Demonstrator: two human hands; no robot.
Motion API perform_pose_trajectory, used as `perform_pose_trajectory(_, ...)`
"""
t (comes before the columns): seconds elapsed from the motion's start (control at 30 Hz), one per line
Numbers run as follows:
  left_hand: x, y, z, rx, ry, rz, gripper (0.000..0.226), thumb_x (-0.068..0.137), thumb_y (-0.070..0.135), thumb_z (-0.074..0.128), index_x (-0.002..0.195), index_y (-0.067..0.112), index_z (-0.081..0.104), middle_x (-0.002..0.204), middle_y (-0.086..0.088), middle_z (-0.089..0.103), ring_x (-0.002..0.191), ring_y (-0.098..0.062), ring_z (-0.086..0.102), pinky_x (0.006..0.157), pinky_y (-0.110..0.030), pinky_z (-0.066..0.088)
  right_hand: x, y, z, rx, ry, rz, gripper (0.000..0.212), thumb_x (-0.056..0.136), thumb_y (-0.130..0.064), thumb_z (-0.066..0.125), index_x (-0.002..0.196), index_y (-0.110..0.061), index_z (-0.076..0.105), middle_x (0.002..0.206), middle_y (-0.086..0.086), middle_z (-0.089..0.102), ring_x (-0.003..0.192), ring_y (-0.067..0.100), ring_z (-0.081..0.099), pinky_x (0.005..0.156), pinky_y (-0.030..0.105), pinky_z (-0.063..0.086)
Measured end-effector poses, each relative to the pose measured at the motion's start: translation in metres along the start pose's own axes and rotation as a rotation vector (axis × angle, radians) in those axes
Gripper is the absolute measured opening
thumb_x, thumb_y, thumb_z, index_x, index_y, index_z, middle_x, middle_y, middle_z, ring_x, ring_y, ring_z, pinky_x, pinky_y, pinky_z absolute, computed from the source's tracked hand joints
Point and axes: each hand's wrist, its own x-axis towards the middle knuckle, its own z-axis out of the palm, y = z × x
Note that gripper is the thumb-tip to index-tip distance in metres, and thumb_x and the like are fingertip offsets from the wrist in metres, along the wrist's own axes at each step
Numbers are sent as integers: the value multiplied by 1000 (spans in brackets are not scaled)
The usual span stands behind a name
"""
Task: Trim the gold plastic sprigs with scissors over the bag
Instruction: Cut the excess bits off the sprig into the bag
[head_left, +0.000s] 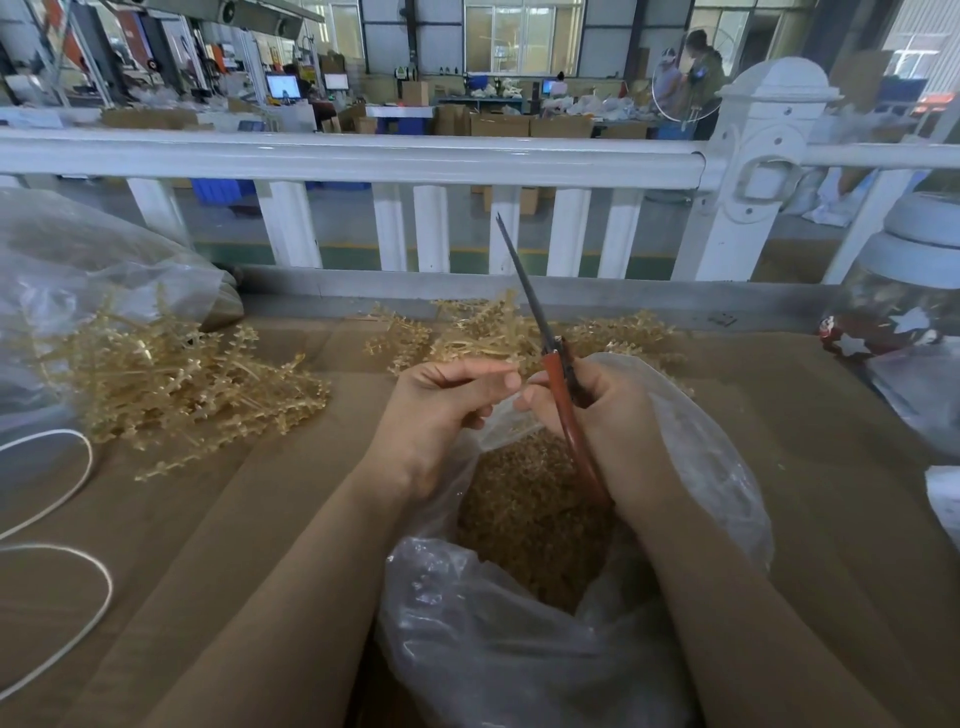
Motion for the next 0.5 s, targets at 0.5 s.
perform_pose_trajectory(0.5,3,2,-11,-164,203,129,45,75,28,74,110,13,50,104,-6,59,86,-17,61,80,-33,50,0,-2,-4,72,-13,5,5,86,-9,75,90,-11,75,80,-8,73,73,0,67,62,6,47)
